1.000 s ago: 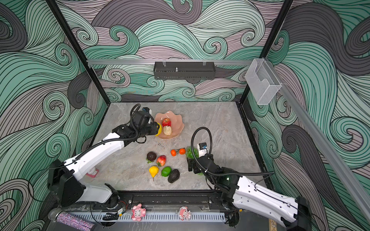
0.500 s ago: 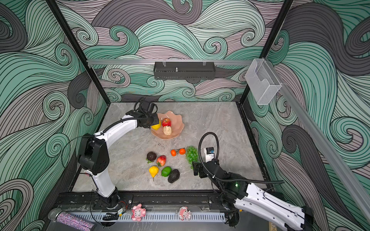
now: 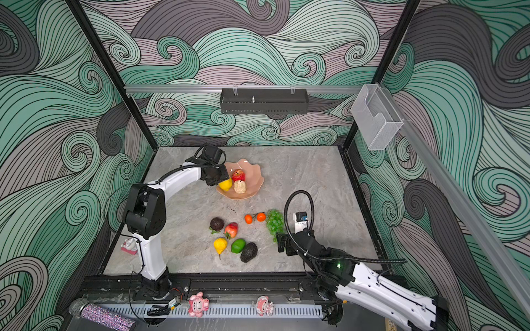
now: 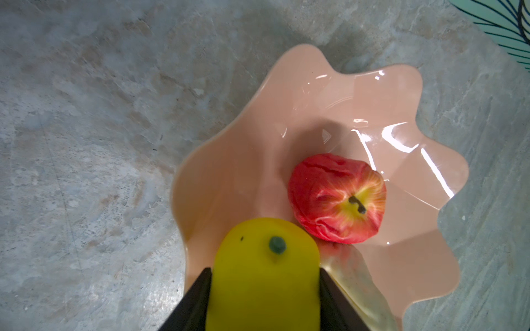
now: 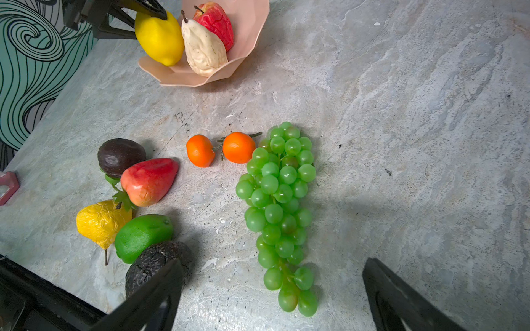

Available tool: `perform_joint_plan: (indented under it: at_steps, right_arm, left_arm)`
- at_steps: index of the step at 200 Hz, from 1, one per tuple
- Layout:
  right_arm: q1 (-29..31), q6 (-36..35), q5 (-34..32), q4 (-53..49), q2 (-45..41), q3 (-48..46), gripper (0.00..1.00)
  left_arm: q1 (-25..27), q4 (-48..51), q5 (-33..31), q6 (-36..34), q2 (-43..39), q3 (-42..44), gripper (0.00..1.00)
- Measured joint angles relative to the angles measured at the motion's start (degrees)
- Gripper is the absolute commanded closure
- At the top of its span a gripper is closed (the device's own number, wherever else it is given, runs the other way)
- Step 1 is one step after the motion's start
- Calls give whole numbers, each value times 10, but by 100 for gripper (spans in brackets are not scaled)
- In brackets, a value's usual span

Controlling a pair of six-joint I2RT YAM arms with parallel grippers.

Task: Place and organize the fake fruits in the fruit bowl
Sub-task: 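Lower the mango into the pink bowl with the left gripper while the right arm withdraws, then open the left gripper to release the mango beside the apple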

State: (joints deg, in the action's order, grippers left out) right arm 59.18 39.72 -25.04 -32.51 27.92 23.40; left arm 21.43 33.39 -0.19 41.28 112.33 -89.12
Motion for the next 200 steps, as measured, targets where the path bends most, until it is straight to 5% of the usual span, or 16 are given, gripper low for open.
perform_joint_plan:
  at_steps: [79, 200]
  right_arm:
    - [0, 13, 0, 0, 0, -6, 2]
    - [0, 13, 4, 1, 7, -6, 2]
  left_arm:
    - [-6, -11, 24, 10, 20, 0, 45]
    - [-8, -21, 43, 19, 34, 0, 28]
